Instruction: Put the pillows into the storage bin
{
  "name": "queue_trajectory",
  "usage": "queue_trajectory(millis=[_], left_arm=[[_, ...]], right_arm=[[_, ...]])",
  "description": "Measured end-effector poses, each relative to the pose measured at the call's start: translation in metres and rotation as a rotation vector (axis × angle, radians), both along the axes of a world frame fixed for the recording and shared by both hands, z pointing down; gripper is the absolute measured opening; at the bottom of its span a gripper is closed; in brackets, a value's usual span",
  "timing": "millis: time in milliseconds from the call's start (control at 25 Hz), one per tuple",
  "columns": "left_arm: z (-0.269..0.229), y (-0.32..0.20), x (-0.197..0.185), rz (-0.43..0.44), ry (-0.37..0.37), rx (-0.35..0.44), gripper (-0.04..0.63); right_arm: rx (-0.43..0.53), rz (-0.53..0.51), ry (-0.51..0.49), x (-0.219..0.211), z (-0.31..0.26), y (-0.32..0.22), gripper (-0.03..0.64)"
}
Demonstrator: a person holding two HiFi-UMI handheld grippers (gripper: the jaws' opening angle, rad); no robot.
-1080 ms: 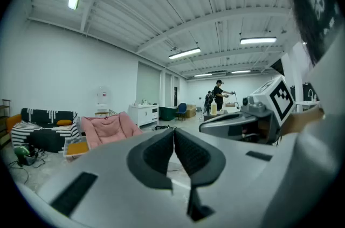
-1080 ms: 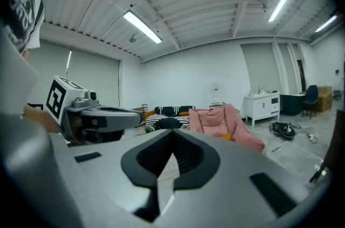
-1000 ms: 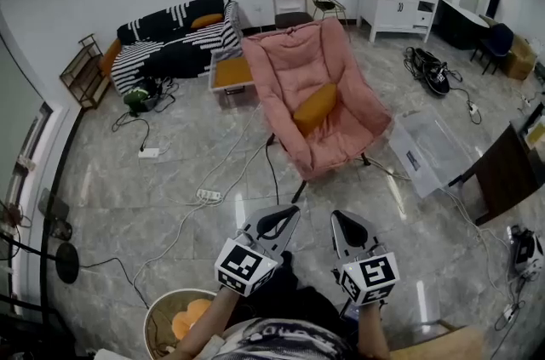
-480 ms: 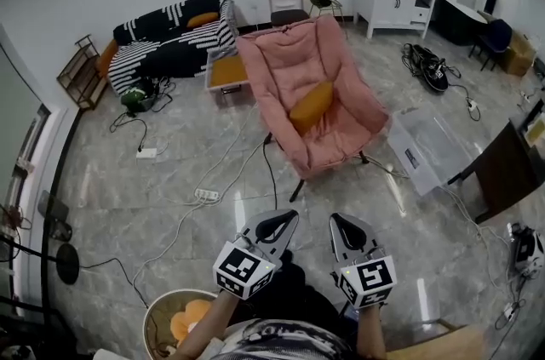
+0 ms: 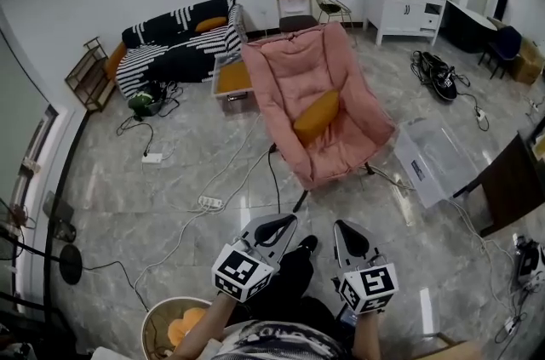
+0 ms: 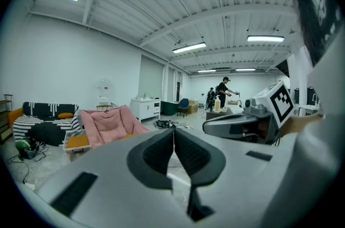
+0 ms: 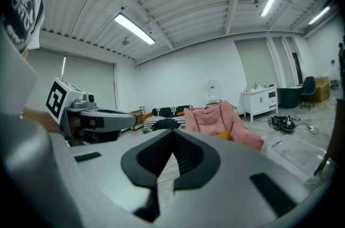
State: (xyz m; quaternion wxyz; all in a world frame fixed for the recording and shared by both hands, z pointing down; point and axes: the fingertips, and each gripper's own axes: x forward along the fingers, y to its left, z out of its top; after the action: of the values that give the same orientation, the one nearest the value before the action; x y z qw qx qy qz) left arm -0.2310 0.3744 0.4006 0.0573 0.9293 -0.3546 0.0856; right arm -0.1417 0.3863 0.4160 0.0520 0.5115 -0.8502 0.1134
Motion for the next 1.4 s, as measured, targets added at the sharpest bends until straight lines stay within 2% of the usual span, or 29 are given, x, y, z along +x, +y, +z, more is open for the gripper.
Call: queue_trajectory(millis=[280, 560, 960, 1200, 1400], left_arm=[[0.013, -0.056, 0.016, 0.016, 0.000, -0.025, 0.012], [0.026, -0.149, 0.043, 0.060, 0.004, -0.049, 0.012], [0.030, -0.292, 0.055, 0.101, 0.009, -0.082, 0.012], [0.036, -0.349, 0.056, 0.130, 0.003, -0.091, 0.012], [0.041, -0.383, 0.047, 0.108, 0.014, -0.097, 0.012]], right_arm=[[-0.018, 0.006, -0.023, 0.012, 0.009, -0.054, -0.003], [-0.055, 0.027, -0.016, 0.032, 0.022, -0.143, -0.002], [-0.113, 0.044, -0.016, 0.038, 0.027, -0.274, -0.002], [-0.137, 0.042, 0.004, 0.032, 0.035, -0.333, -0.002], [-0.139, 0.043, 0.018, 0.029, 0.036, -0.363, -0.002]])
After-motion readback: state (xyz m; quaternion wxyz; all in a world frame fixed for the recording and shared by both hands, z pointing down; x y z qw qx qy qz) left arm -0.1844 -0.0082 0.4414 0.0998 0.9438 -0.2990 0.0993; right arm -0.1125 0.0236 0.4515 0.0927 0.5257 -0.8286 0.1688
